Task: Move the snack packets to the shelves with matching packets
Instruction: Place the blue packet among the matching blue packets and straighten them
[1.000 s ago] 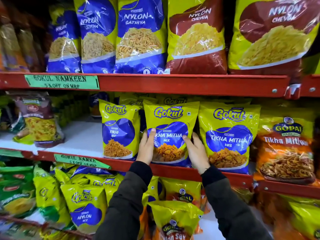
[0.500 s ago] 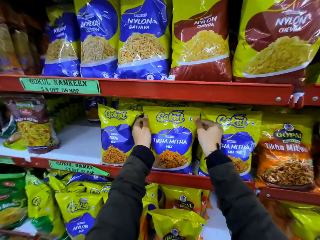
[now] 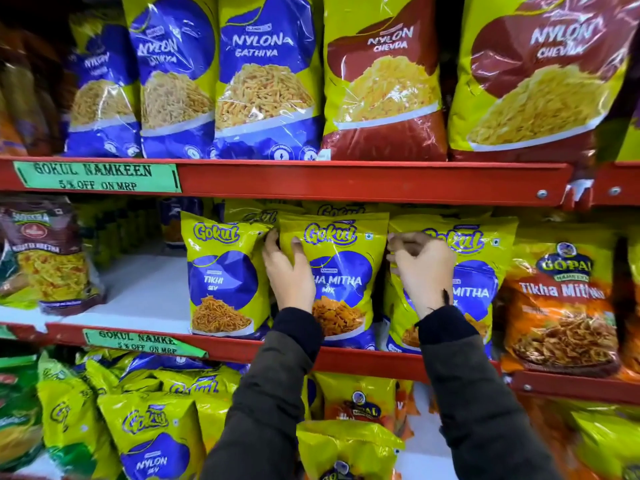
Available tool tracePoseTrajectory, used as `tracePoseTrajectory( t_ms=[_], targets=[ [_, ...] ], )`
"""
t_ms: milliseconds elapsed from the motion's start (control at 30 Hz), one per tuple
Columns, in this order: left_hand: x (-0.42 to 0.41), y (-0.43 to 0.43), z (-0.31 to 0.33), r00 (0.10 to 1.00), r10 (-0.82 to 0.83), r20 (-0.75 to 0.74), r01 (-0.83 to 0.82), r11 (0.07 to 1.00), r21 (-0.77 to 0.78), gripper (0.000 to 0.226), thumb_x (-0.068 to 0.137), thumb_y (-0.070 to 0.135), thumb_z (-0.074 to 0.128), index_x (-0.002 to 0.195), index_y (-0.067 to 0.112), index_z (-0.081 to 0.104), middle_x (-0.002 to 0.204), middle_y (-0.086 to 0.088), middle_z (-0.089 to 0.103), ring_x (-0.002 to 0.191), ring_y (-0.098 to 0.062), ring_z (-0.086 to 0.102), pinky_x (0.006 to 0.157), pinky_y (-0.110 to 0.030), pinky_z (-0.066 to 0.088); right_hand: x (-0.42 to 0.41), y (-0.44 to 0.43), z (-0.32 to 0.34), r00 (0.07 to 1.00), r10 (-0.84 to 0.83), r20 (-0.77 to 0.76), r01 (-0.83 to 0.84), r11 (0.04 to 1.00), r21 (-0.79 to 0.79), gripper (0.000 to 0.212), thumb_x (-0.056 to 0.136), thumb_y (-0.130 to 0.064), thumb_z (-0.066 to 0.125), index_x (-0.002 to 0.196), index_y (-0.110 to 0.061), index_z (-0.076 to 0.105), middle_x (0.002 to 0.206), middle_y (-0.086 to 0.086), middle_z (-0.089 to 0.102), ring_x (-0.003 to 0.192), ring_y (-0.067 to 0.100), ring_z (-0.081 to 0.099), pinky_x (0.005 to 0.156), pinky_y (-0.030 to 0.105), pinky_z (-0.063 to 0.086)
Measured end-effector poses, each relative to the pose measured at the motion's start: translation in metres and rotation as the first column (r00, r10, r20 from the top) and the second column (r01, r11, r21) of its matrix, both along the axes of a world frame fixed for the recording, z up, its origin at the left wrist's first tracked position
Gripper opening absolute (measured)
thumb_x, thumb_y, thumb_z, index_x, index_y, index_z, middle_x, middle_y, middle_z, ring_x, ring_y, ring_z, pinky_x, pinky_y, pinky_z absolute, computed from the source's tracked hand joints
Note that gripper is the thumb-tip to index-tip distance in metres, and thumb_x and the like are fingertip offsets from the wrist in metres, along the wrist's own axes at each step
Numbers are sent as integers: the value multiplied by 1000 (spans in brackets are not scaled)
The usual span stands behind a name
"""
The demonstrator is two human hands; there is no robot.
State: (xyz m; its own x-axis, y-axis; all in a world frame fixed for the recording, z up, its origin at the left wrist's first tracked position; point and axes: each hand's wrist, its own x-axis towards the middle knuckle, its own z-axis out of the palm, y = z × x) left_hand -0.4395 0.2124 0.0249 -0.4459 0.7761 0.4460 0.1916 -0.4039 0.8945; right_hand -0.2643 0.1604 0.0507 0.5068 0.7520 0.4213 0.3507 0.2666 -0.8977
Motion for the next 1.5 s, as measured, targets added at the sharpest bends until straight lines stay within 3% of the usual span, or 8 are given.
tracePoseTrajectory(
  t_ms=[233,433,633,800,900,1167,1367,1500],
  targets=[
    [70,-36,7,947,56,-315,37,959,282,25,96,21,51,118,14,60,122,-6,62,115,-26,54,98,-34,36,66,-37,5,954,-281,108,254,944,212,13,87,-35,64,81,-24,69,69,-15,66,73,16,70,71,11,51],
    [117,-45,20,816,72,-574,-106,994,-26,53,93,56,45,84,11,70,83,-21,69,83,-43,65,69,-42,50,141,-44,2,920,-385,78,383,923,45,42,91,-34,67,119,-3,65,118,20,69,109,35,63,91,36,44],
    [137,-42,20,878,73,-473,-150,981,-126,55,91,60,48,88,8,69,87,-24,70,87,-44,65,74,-44,52,163,-39,-1,945,82,-317,-91,996,-15,20,97,-20,61,103,-8,75,89,12,70,83,22,62,75,34,48],
    [134,-33,15,981,-180,72,188,974,-130,23,85,40,70,77,19,64,76,-3,69,69,-15,60,63,-16,44,167,-34,-5,933,123,-337,-117,992,39,20,94,-18,66,74,-19,71,74,4,69,72,20,58,76,37,46],
    [129,-31,13,963,-208,173,233,963,-135,20,85,36,71,76,19,66,68,-3,63,54,-5,52,64,-25,43,164,-29,-8,908,136,-396,-107,990,95,12,93,-17,67,83,-11,71,86,17,70,81,25,60,81,43,47],
    [128,-15,21,991,-133,23,135,976,-173,24,86,27,70,84,3,71,72,-17,68,68,-31,61,78,-46,56,163,-7,-8,959,-37,-281,46,999,27,23,86,-31,74,64,-25,68,81,13,75,51,3,64,60,16,51],
    [117,-24,24,996,47,-82,-53,995,-79,21,82,35,72,81,14,70,75,-7,72,72,-28,68,66,-33,52,171,-7,-2,971,35,-238,-43,999,-29,20,85,-33,75,77,-15,74,93,24,78,78,37,73,80,49,61],
    [179,-59,26,968,171,-185,-152,982,115,18,86,32,65,90,15,62,78,6,62,69,-16,56,66,-24,38,243,-50,0,953,59,-297,-39,997,71,11,88,-23,72,80,-17,68,92,19,77,67,18,74,61,31,57]
  ],
)
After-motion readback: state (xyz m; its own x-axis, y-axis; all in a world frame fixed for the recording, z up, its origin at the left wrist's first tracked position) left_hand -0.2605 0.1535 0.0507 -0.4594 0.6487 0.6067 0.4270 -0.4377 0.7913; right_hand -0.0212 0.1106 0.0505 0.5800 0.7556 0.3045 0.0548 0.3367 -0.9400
